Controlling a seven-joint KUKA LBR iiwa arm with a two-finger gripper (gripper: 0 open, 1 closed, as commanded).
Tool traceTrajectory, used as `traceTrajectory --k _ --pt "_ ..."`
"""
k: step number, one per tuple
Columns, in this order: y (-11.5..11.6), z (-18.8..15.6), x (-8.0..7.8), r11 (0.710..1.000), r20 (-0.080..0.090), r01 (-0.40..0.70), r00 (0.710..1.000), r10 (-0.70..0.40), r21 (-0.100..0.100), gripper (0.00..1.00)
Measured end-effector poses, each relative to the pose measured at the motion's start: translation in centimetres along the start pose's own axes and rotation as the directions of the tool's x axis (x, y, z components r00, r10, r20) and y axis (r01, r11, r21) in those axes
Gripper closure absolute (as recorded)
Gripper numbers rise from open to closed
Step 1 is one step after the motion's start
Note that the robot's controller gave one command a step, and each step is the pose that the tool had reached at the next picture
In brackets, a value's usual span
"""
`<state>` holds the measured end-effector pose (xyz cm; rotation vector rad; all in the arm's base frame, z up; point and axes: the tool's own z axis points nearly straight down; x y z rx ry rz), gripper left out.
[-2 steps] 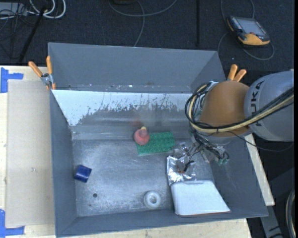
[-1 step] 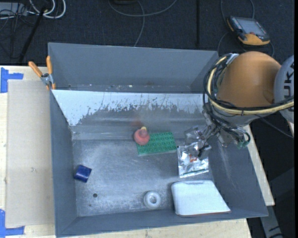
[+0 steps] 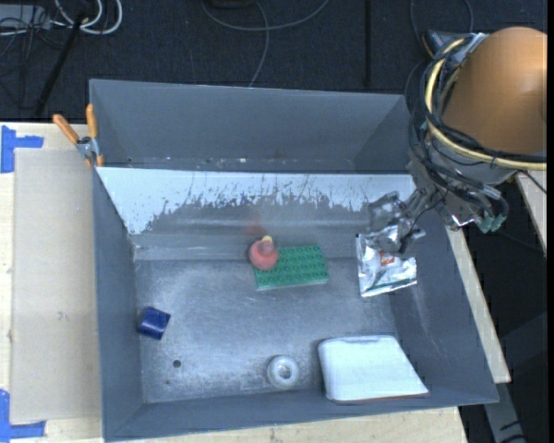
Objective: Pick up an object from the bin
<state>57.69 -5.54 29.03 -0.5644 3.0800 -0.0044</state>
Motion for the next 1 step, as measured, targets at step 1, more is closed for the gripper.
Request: traceTrajectory --k 1 --pt "-0.88 0.93 1.93 0.941 -0.008 0.338 0.941 -0.338 -0.008 1.00"
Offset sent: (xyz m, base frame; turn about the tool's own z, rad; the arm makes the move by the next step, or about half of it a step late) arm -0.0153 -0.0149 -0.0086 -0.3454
